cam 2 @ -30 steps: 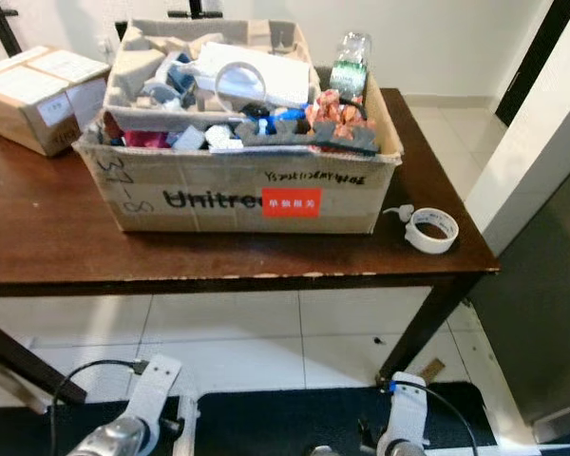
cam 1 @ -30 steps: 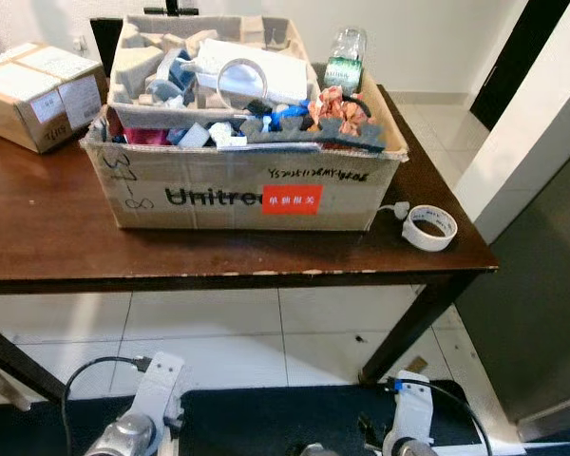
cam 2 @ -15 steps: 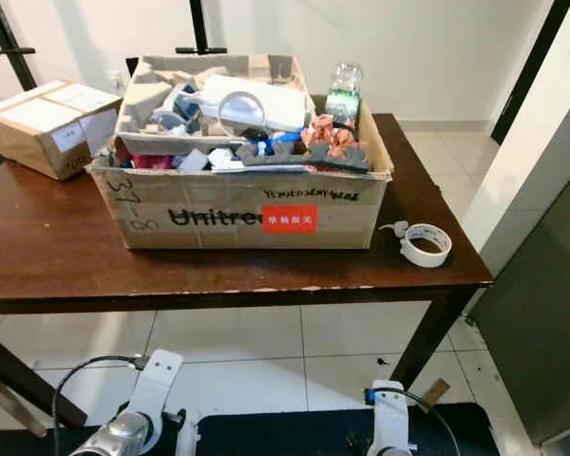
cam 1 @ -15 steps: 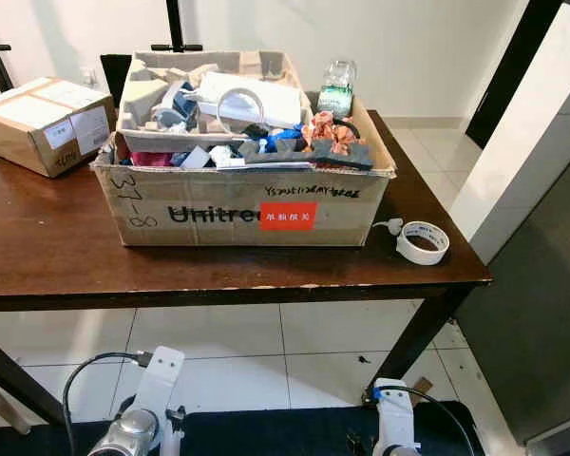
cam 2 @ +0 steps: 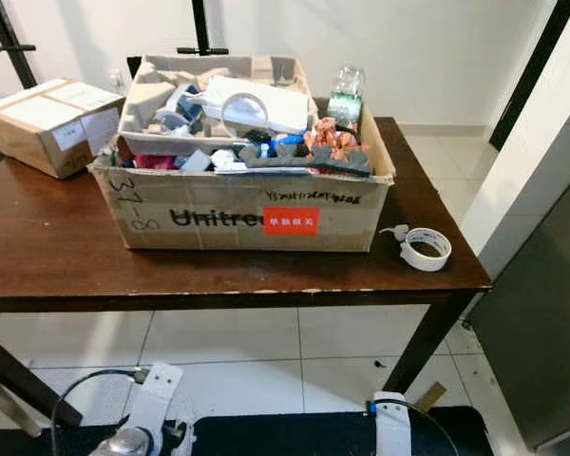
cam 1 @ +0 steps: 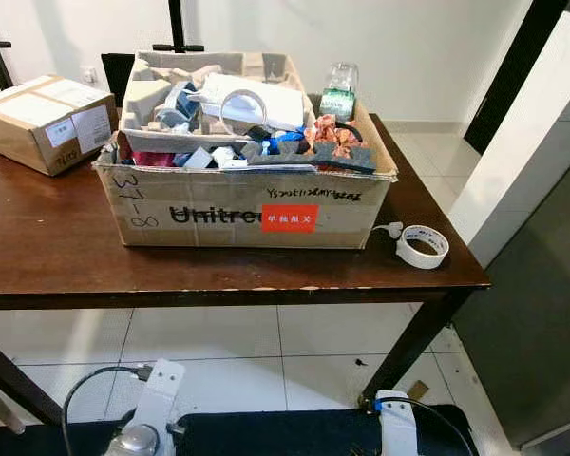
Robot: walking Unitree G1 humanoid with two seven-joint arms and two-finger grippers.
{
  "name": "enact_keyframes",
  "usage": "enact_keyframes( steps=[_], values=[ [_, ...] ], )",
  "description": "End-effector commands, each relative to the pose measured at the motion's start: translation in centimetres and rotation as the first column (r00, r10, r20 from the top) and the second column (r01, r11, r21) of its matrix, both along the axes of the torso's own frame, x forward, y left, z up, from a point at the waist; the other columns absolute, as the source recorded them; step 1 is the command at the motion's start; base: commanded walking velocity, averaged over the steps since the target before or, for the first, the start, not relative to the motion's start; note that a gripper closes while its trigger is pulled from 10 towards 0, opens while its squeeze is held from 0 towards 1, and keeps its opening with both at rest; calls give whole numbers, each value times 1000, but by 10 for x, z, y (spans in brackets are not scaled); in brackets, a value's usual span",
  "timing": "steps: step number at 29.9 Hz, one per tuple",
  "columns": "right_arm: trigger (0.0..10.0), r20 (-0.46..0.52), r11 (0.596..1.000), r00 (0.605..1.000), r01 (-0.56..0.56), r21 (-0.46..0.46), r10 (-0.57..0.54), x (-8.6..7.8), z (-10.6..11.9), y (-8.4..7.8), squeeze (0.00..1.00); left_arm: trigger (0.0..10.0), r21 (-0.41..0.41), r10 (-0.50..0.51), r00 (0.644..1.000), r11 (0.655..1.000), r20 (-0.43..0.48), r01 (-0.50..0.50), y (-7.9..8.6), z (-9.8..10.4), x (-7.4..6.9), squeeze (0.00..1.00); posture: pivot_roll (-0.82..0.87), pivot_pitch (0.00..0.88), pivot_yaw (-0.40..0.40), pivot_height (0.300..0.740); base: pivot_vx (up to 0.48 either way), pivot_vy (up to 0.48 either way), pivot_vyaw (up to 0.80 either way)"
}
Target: Picking trash to rubbish bin
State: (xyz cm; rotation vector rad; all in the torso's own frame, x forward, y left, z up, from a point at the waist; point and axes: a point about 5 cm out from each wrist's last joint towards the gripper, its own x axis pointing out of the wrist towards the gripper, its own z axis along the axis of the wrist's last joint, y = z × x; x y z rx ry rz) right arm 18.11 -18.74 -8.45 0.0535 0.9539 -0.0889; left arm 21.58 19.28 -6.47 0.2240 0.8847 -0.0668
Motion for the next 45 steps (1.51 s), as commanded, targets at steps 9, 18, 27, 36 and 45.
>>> enact_keyframes(
  steps=[9, 18, 27, 36, 45],
  values=[
    [10000, -28, 999, 999, 31, 8, -31, -14, -6, -4, 0, 10000, -28, -55, 998, 998, -21, 54, -9, -7, -10, 0, 22, 96, -26, 740, 0, 0, 0],
    [10000, -42, 1000, 999, -22, -2, 22, -22, -8, -7, 0, 10000, -27, -44, 999, 999, -18, 44, -7, -6, -9, 0, 16, 97, -24, 740, 0, 0, 0],
    [10000, -57, 999, 997, -48, 5, 49, -27, -11, -4, 0, 10000, -56, -19, 1000, 998, 3, 19, -7, -5, -9, 0, 25, 109, -41, 740, 0, 0, 0],
    [10000, -21, 998, 997, -67, -1, 67, -17, -6, -5, 0, 10000, -82, 16, 1000, 997, 10, -15, -9, -5, -8, 0, 15, 157, -37, 740, 0, 0, 0],
    [10000, -37, 999, 998, -50, 4, 50, -18, -7, -2, 0, 10000, -66, 0, 1000, 998, 11, 1, -10, -4, -6, 0, 22, 167, -44, 740, 0, 0, 0]
  ],
)
